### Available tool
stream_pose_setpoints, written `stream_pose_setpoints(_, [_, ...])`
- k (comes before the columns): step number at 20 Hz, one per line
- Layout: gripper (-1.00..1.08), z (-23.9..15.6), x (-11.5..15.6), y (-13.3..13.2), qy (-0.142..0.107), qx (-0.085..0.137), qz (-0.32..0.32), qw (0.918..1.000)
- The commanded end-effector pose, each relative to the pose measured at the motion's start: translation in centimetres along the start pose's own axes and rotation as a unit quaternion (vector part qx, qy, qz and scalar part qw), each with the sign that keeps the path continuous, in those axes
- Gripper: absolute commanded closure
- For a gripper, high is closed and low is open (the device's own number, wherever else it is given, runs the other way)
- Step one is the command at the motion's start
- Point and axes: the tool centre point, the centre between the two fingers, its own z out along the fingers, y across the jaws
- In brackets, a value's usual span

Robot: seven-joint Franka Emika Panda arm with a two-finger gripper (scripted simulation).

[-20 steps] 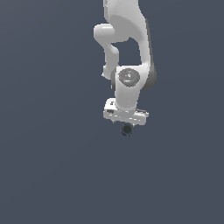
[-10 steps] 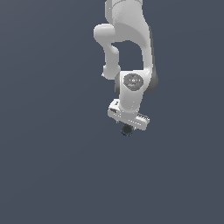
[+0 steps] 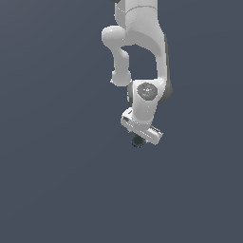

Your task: Pick up the object and move it to a goal position.

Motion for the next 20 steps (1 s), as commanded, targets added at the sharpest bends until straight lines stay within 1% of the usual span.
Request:
stream_pose_setpoints(1, [-0.92, 0.3, -0.1, -0.1, 0.002, 0.0, 0.015, 0.9999])
stream_pose_setpoints(6, [-0.92, 0.5, -0.3, -0.1, 0.003, 0.0, 0.029, 0.9996])
stream_pose_setpoints(12, [-0.92, 0.8, -0.3, -0.1, 0.003, 0.0, 0.028, 0.9996])
stream_pose_setpoints(20, [-0.92, 4.2, -0.4, 0.0, 0.003, 0.0, 0.03, 0.9996])
